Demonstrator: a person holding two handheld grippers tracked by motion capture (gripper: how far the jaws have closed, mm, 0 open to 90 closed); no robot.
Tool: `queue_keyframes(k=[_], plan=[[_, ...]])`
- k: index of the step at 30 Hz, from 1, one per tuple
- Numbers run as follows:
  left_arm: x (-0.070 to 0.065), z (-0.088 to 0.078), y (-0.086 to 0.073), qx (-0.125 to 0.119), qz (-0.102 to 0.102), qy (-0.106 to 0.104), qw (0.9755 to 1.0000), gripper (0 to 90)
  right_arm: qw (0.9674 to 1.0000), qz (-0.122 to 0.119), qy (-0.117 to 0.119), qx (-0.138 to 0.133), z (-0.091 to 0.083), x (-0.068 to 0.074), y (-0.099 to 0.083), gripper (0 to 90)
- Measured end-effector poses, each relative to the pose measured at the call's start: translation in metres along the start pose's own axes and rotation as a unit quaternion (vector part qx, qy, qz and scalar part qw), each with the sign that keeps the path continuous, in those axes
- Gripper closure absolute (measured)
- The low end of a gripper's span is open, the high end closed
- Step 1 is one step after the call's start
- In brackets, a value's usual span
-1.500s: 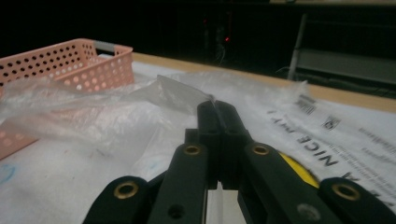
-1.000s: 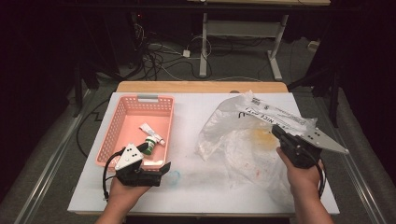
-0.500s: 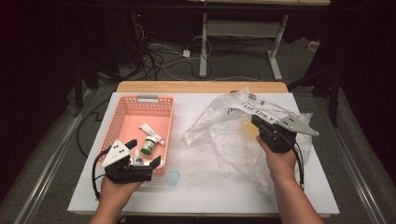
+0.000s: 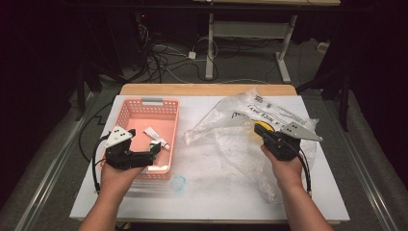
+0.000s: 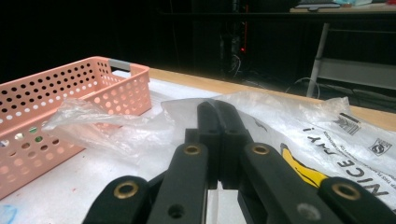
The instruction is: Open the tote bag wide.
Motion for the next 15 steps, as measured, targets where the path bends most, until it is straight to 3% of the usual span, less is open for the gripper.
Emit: queue_keyframes(k=[9, 15], plan=[[0.024, 0.021, 0.015, 0.037, -0.014, 0.016, 0.9991, 0.0, 0.9998, -0.008, 0.016, 0.003, -0.001, 0.001, -0.003, 90.0], [0.039, 0.038, 0.018, 0.071, -0.023, 0.024, 0.9969, 3.4, 0.9997, -0.009, 0.02, 0.005, 0.0, 0.003, -0.004, 90.0]])
Point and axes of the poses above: each handheld gripper's, and its own axes: z roughly forward along the jaws, y roughly out of its top, x roughly to its left, the point moved 5 cm from there along z, roughly forward along the jaws, and after that the axes turned 4 degrees about -y, right-handed, at the moved point
